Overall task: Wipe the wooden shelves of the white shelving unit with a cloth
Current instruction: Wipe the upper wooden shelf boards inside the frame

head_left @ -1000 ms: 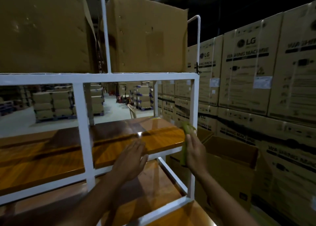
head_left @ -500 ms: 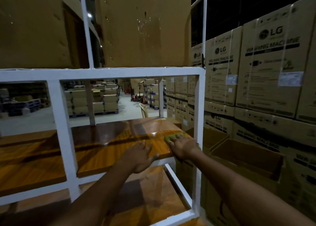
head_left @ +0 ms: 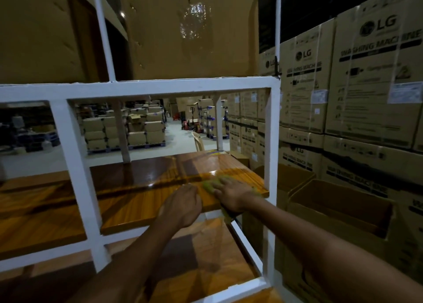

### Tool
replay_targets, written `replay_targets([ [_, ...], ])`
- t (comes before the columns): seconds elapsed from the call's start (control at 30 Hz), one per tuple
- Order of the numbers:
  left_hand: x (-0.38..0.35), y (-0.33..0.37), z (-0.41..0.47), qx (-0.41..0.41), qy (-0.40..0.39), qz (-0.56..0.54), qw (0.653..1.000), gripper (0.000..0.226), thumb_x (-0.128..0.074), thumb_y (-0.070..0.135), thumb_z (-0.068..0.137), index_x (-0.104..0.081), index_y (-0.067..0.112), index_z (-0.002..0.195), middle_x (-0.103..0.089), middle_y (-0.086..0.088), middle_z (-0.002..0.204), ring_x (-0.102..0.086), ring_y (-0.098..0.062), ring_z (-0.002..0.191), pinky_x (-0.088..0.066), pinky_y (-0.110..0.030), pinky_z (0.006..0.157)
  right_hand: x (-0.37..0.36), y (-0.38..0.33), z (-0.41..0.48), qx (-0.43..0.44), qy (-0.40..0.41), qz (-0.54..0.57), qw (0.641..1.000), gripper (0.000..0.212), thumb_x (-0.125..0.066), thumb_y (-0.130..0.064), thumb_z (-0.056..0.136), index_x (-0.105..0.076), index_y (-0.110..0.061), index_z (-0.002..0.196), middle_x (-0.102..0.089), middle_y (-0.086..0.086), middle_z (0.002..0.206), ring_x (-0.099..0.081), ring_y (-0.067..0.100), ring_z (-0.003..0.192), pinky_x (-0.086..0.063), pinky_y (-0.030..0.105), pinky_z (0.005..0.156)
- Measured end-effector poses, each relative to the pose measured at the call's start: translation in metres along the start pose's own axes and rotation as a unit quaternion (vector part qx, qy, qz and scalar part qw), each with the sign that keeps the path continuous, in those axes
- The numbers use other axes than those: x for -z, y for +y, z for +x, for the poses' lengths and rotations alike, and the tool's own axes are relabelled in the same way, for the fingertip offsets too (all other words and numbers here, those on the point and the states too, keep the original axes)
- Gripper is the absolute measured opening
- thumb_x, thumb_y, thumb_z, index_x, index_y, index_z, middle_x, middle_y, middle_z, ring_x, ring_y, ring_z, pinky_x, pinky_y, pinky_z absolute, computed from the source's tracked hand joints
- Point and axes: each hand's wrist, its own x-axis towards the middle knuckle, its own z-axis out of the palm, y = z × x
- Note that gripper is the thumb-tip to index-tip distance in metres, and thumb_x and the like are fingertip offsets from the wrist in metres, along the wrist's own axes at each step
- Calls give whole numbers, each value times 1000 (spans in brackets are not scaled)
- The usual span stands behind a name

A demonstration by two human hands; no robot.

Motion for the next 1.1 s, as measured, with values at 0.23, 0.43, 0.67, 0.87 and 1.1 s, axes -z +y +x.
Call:
replay_targets([
  [0.23,-10,-3,8,22,49,-7,999,30,-36,29,96,-60,12,102,-62,-11,112,-57,-24,104,-43,-33,89,7,35,48,-213,42,78,973,61,-21,-55,102,-29,-26,155,-22,16,163,-18,39,149,-19,57,119],
  [0.43,-2,-2,14,111,94,-117,982,19,-44,25,88,-58,14,86,-67,-11,88,-64,-28,78,-55,-37,69,3,-38,70,-103,-15,184,977,46,-26,-32,109,-47,-11,145,-48,16,145,-45,29,130,-38,23,104],
  [0.67,-4,-9,3,92,88,-105,986,25,-45,25,86,-59,15,68,-61,-3,64,-59,-17,56,-56,-39,59,-7,10,20,-73,19,55,996,57,-18,-54,103,-25,-33,155,-21,11,164,-18,34,150,-18,58,119],
  [0.87,-1,-1,9,105,97,-102,984,20,-50,21,83,-61,10,69,-64,-8,68,-62,-23,62,-55,-35,61,2,7,52,-164,26,79,983,63,-17,-55,102,-25,-26,157,-19,15,165,-16,36,151,-12,57,120],
  [1.1,4,-15,-3,37,75,-83,993,35,-38,37,83,-67,18,83,-70,-6,83,-65,-26,77,-54,-39,68,-18,-45,9,11,91,100,991,77,-4,-62,88,-58,-31,134,-54,9,141,-48,30,130,-36,47,108],
])
